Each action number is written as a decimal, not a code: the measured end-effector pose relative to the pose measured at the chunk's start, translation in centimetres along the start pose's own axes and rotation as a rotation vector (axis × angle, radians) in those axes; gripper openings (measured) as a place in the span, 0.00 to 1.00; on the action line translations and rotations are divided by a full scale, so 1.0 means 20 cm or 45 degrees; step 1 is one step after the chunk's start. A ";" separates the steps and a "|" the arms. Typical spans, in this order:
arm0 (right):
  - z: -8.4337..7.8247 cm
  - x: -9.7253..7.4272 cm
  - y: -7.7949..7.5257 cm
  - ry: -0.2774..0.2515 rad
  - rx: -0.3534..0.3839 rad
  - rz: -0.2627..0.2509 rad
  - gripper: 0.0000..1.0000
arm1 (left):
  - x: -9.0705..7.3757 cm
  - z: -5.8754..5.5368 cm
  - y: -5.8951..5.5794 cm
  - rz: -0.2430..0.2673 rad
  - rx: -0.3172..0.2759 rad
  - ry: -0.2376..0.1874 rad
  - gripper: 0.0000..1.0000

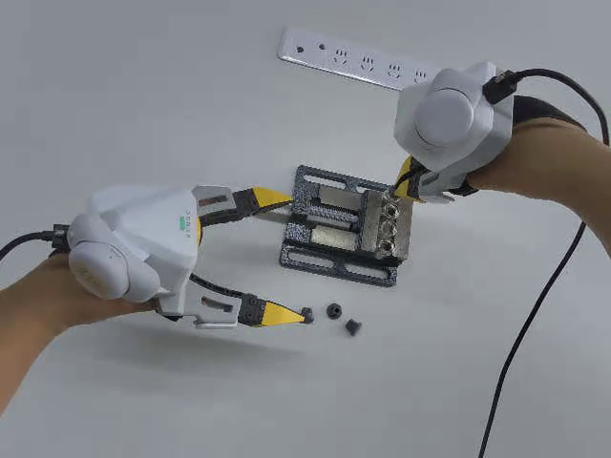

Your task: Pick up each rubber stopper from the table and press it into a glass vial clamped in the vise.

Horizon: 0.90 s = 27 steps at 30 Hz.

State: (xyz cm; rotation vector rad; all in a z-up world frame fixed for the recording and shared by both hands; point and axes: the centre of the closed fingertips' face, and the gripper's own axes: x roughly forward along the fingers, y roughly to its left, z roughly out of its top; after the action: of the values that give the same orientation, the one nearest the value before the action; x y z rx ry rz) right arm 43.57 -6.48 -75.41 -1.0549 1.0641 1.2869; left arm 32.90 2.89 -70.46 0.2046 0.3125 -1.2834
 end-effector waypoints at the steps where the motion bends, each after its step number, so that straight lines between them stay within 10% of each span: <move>1: 0.00 0.00 0.00 -0.011 0.008 -0.006 0.03 | 0.00 0.00 0.00 0.001 0.000 -0.001 0.70; 27: 0.00 -0.06 0.08 -0.326 0.235 -0.109 0.14 | 0.00 0.02 0.00 0.015 -0.011 -0.002 0.70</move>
State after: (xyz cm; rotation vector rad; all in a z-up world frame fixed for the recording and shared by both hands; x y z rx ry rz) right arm 42.01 -6.79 -74.17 -0.7661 0.9136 1.1943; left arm 32.99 2.80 -70.10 0.1980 0.3152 -1.2705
